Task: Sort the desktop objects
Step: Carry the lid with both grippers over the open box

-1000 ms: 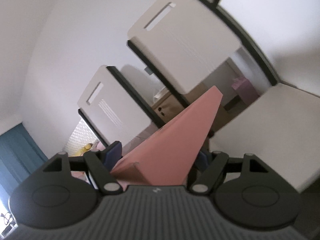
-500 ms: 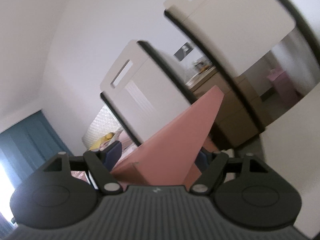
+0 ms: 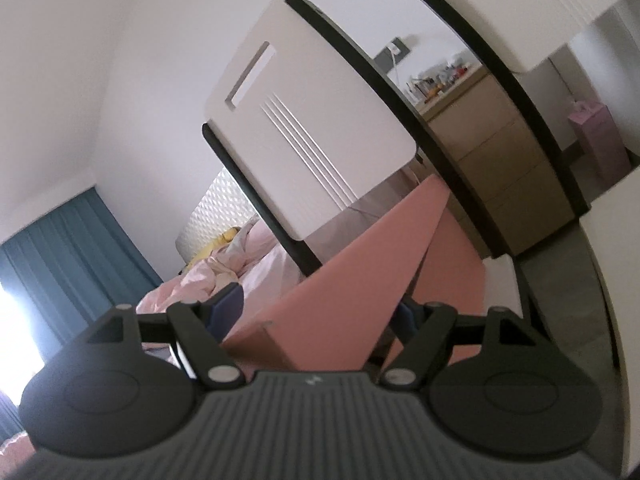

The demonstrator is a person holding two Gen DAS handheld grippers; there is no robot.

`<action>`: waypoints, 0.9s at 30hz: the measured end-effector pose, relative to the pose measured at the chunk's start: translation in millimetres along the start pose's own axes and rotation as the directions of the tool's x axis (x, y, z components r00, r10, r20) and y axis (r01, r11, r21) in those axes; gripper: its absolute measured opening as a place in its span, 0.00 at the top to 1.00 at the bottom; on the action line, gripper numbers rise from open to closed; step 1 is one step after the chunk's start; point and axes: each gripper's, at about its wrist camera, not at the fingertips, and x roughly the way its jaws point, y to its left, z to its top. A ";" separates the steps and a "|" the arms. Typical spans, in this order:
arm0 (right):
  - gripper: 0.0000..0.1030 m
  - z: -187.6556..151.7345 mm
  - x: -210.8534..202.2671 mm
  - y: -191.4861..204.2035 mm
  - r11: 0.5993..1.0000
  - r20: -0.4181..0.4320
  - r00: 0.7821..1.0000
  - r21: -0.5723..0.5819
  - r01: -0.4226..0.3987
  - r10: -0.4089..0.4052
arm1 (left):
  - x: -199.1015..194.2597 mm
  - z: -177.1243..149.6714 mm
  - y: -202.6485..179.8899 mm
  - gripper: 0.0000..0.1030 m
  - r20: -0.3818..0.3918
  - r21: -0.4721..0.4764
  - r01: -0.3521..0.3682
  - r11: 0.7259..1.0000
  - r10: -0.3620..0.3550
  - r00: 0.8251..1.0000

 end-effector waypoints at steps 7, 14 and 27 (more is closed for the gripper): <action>0.25 -9.1 0.0 -2.7 1.000 -0.028 1.000 -0.004 0.013 -0.013 | -13.6 -3.2 2.8 0.00 0.099 -0.010 -0.126 0.992 0.127 0.987; 0.24 -14.4 0.4 0.5 0.997 -0.052 0.997 -0.056 0.055 -0.058 | -21.9 -12.0 -23.1 0.00 0.240 0.139 -0.293 0.946 0.255 0.937; 0.06 -20.6 -2.0 0.6 0.976 -0.036 0.984 -0.138 0.166 -0.172 | -13.9 -23.3 -29.4 0.00 0.217 0.195 -0.302 0.933 0.259 0.941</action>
